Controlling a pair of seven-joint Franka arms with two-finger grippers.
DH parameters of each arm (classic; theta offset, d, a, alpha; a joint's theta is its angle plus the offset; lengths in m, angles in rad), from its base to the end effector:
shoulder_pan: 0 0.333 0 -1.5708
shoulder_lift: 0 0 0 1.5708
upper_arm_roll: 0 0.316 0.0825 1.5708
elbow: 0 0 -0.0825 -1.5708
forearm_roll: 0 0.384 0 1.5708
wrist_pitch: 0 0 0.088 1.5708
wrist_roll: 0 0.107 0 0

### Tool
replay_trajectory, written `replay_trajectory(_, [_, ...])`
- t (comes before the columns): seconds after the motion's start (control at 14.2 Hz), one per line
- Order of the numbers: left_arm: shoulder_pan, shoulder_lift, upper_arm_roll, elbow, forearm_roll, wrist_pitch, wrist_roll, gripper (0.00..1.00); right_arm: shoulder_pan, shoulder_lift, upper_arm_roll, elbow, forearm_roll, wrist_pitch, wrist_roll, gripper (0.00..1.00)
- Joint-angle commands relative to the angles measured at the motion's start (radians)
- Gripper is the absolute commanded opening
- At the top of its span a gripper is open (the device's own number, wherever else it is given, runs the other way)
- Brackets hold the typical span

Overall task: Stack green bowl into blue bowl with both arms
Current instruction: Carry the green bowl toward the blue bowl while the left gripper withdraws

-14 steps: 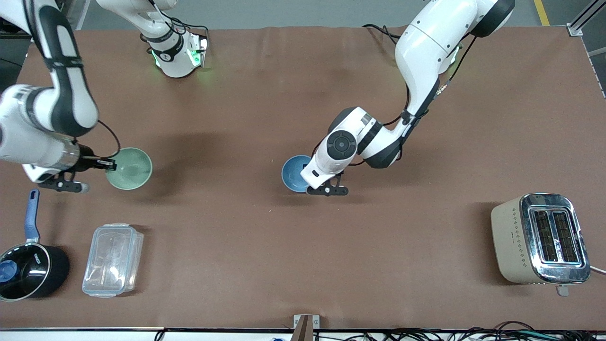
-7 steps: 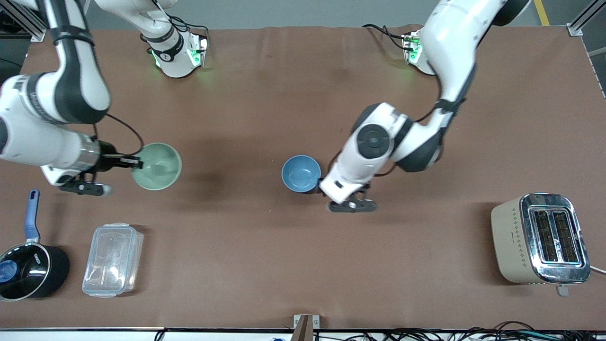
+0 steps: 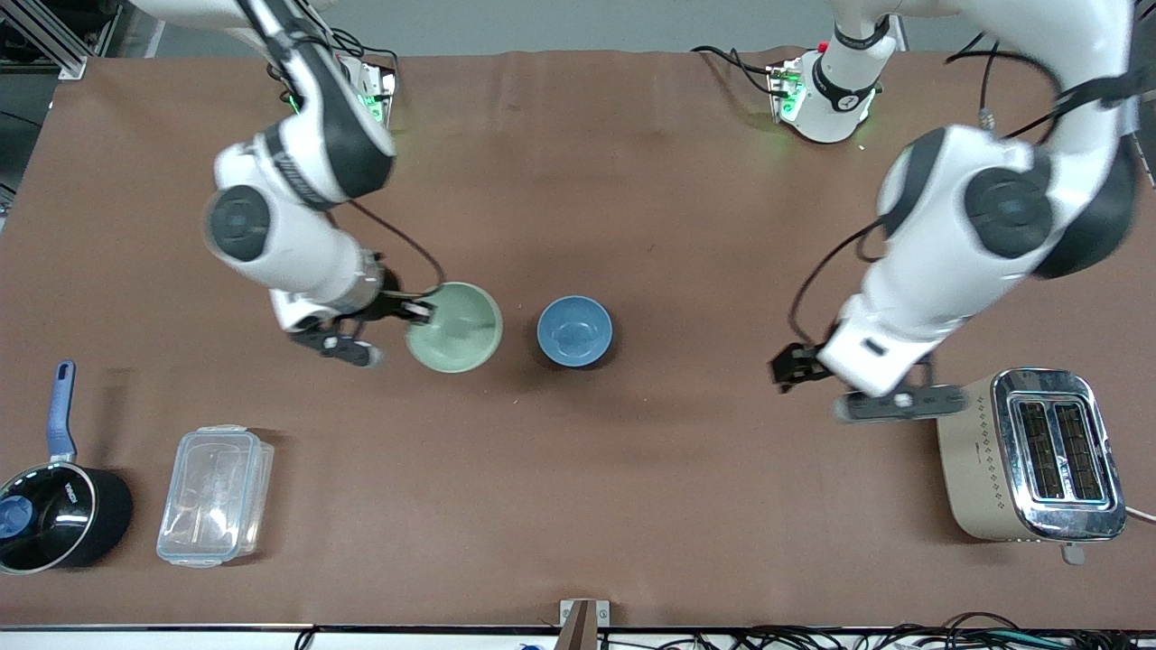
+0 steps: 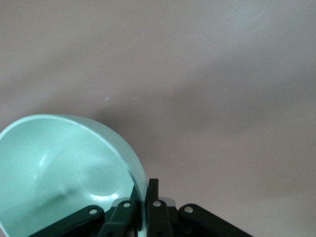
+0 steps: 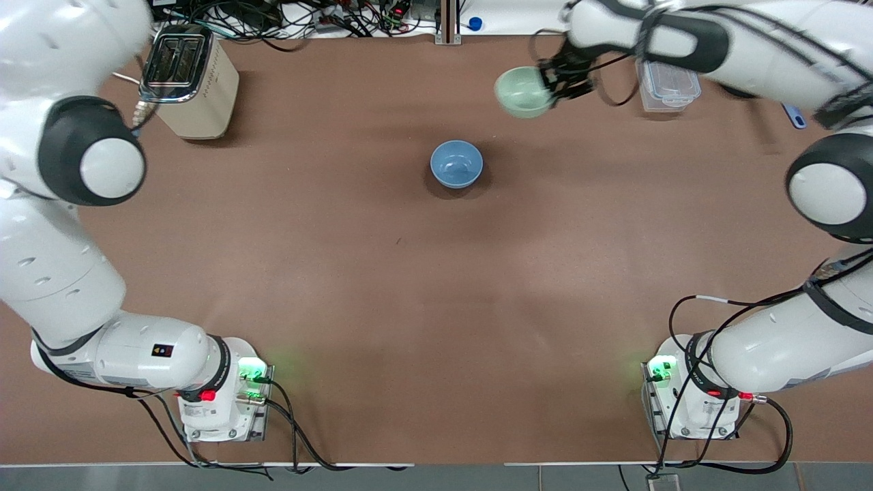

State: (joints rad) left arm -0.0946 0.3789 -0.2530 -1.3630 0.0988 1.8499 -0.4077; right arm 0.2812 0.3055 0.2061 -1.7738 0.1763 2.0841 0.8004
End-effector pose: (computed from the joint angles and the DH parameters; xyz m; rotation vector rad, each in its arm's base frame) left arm 0.6543 -0.1976 0.5215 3.0956 0.0950 0.1753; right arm 0.5640 0.2979 0.3931 -2.8967 0.6005 0.1811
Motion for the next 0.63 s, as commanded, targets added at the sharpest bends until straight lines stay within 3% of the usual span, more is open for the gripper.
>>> replay_trajectory(0.0, [0.082, -0.072, -0.014, -0.025, 0.01, -0.084, 0.119, 1.0, 0.102, 0.079, 0.003, 0.025, -0.008, 0.095, 0.172, 0.0])
replay_trajectory(0.35, [0.157, -0.092, -0.012, 0.033, -0.013, -0.205, 0.191, 1.0, 0.219, 0.191, 0.004, 0.024, -0.132, 0.241, 0.399, 0.0])
replay_trajectory(0.56, [0.179, -0.095, -0.009, 0.054, -0.033, -0.233, 0.191, 1.0, 0.256, 0.215, 0.004, 0.021, -0.152, 0.254, 0.438, 0.01])
